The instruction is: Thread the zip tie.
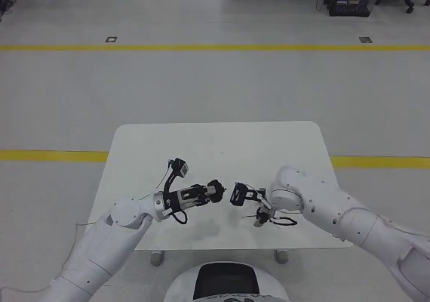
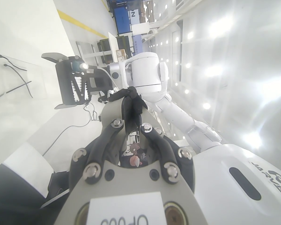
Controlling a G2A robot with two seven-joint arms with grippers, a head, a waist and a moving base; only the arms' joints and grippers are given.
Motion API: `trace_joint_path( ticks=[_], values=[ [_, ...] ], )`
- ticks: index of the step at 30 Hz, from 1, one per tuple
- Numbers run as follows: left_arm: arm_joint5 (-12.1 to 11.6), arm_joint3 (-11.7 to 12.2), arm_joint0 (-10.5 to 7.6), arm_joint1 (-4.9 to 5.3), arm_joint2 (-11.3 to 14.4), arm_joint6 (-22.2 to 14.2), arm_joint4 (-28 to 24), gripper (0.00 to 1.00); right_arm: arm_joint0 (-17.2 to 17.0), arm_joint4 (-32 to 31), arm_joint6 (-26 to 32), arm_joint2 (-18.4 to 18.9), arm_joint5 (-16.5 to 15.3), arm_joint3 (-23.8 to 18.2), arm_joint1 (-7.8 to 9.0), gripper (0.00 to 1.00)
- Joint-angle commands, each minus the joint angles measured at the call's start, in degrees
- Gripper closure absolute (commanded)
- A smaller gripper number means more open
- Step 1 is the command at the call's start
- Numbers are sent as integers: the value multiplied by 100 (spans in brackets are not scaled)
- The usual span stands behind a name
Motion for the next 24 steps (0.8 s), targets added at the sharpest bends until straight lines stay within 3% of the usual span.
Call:
trace_joint_path(
  ticks=[1,4,16,17,18,19,24],
  values=[
    [0,0,0,0,0,0,0,100,4,-94,-144,-76,-2,-22,7,0],
    [0,0,0,0,0,0,0,100,58,-206,-277,-214,-2,-35,20,0],
    [0,0,0,0,0,0,0,100,-37,-512,-601,-185,-2,-133,78,0],
    [0,0,0,0,0,0,0,100,-36,-557,-581,-188,-2,-144,89,5],
    [0,0,0,0,0,0,0,100,-41,-588,-551,-195,-2,-165,99,40],
    [0,0,0,0,0,0,0,100,-47,-595,-543,-201,-2,-169,103,53],
    [0,0,0,0,0,0,0,100,-41,-641,-632,-302,-2,-127,98,69]
  ],
)
